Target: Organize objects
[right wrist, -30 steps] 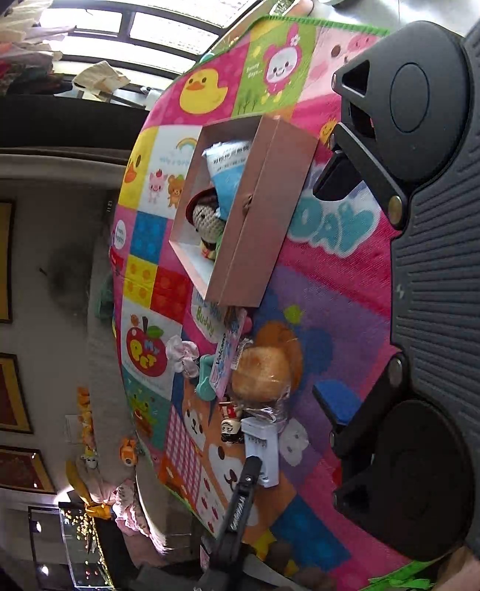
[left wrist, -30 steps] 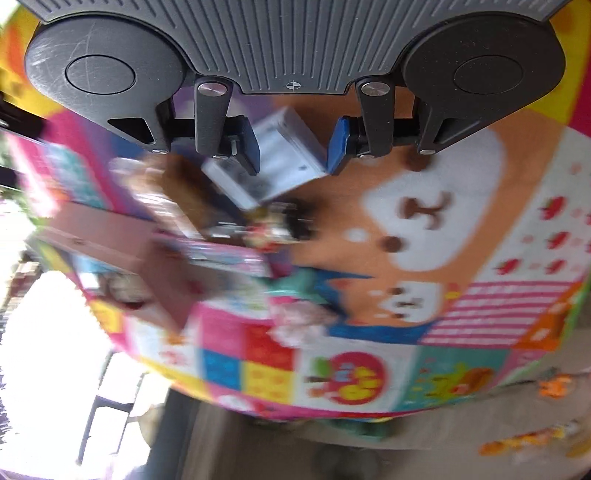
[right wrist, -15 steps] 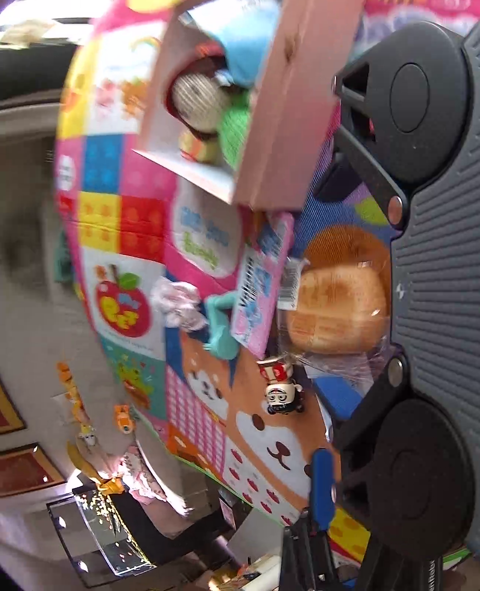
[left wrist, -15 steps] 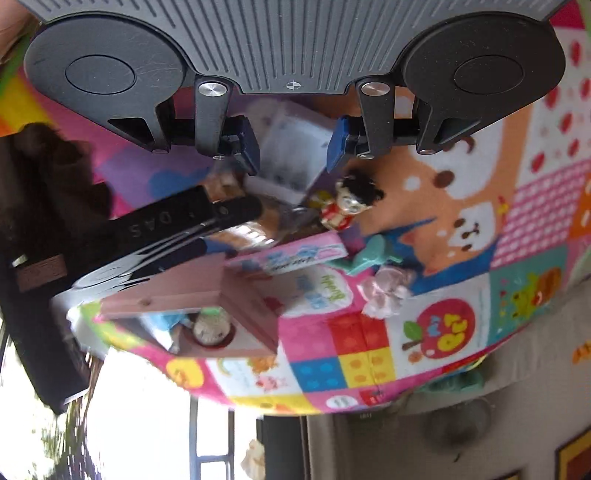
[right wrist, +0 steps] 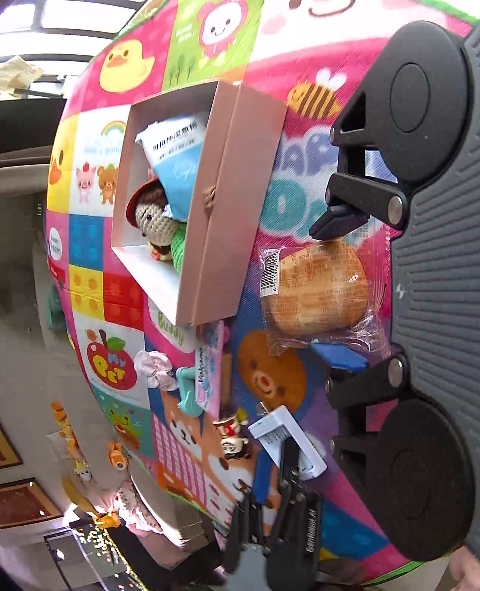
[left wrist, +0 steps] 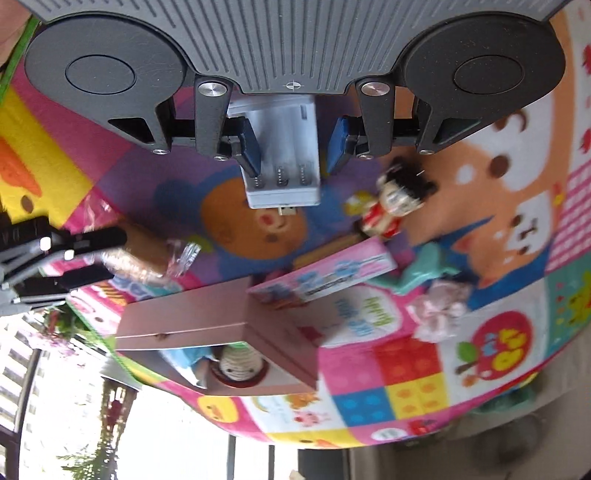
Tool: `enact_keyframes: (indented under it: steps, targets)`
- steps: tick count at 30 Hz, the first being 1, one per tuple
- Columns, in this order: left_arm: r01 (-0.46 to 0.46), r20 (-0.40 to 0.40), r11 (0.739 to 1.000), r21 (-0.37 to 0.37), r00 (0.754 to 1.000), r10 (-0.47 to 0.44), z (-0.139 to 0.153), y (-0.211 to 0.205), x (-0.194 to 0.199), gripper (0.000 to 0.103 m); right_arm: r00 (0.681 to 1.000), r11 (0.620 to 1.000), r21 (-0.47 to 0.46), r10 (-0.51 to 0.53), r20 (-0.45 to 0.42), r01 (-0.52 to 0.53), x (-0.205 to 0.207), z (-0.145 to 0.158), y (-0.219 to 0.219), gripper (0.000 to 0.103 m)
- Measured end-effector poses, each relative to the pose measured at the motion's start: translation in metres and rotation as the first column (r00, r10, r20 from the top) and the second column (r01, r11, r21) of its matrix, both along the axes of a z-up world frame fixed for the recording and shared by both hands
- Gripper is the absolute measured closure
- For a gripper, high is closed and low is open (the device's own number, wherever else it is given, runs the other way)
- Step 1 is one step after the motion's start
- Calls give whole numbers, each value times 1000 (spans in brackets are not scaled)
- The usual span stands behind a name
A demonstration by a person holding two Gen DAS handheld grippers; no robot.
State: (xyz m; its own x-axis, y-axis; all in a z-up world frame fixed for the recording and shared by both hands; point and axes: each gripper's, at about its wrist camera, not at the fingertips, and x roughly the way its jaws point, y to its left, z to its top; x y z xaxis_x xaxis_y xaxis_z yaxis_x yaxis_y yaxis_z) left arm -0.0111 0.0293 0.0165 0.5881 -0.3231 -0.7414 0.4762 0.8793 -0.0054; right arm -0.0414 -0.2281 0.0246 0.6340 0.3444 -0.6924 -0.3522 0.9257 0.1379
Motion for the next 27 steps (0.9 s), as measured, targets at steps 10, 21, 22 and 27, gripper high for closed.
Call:
enact_keyframes:
  steps: [10,21,22,27]
  targets:
    - [-11,-88,998,-55,996,6,3,-20,-9,60,999,999,-33,38,30,-37,1,-6,9,19]
    - [-180,-172,972,-148,973,154,1,-46,11,59,999,998,-55,-12,45,15,-6,-17,1,17]
    - [-190,-177,970,-154,971,162,0,-48,12,59,998,997,-70,-17,56,21,-8,-17,1,18]
    - [-164,-139,981,-101,979,149,-1,-61,7,59,989,977,-195,-59,134,85,-18,-28,0,18]
